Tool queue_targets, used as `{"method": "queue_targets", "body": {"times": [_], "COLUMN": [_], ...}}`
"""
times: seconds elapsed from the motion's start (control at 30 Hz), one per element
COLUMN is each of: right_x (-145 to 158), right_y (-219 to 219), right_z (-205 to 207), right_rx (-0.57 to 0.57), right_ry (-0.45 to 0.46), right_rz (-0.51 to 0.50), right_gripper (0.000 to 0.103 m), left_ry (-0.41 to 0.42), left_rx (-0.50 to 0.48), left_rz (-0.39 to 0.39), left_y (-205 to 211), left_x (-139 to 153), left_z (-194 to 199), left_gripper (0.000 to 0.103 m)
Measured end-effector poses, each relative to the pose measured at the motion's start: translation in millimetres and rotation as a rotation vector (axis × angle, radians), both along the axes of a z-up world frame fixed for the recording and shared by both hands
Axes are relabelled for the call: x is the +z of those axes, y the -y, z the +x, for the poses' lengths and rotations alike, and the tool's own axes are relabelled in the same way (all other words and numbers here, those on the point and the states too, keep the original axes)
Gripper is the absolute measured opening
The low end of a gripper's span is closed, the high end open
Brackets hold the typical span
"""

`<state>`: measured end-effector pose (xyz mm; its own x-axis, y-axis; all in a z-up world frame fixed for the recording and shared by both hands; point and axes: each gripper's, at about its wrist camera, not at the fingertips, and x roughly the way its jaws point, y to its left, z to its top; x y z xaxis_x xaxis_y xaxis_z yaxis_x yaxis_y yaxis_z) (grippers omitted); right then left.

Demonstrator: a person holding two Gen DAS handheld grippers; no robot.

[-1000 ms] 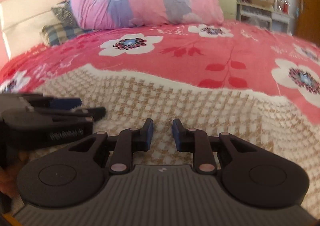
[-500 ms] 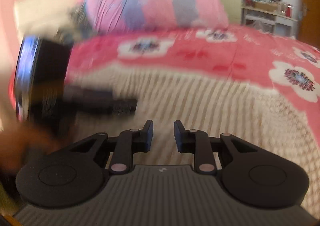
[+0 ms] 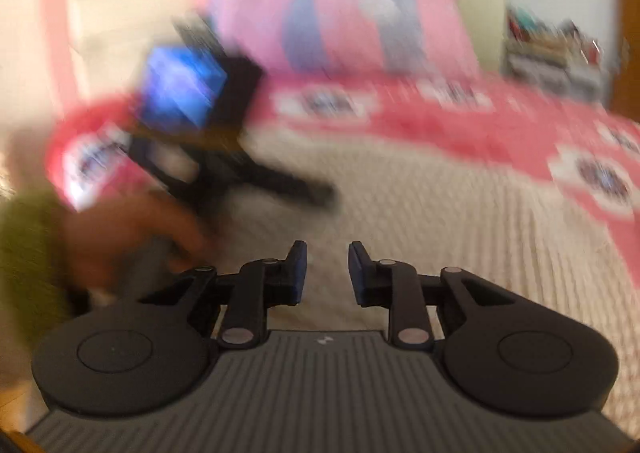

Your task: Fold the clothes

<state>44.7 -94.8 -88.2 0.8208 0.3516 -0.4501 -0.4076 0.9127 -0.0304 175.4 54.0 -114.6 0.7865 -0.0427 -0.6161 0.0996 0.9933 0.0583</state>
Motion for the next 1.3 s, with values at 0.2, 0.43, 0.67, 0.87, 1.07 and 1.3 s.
{"method": "queue_targets", "body": {"times": [0.2, 0.43, 0.67, 0.87, 1.07, 1.3], "right_x": [-31.3, 2.2, -14.6, -19.7, -34.2, -51.3], "right_y": [-8.0, -8.6, -61.3, -107.5, -143.7, -175.2], "right_z": [-5.1, -44.6, -53.5, -63.9, -51.8, -23.0], "right_rx": [0.006, 0.111, 0.308, 0.422, 0.479, 0.447], "right_ry": [-0.019, 0.121, 0.151, 0.210, 0.228, 0.233], "right_rz": [-0.098, -0.084, -0.200, -0.355, -0.453, -0.507], "right_gripper": [0.022, 0.035, 0.048, 0.054, 0.057, 0.059], "left_ry": [-0.019, 0.019, -0.222, -0.282, -0.286, -0.270], "left_rx": [-0.029, 0.101, 0.208, 0.149, 0.110, 0.021], "left_rz": [-0.135, -0.424, -0.532, -0.811, -0.922, -0.982], "left_y": [-28.8, -158.3, -223.4, -234.0, -231.1, -222.8], "left_x": [16.0, 56.1, 7.1, -22.9, -23.0, -3.9], "left_z": [-11.9, -93.8, -114.5, -113.9, -114.7, -106.5], "left_gripper": [0.056, 0.079, 0.078, 0.063, 0.040, 0.048]}}
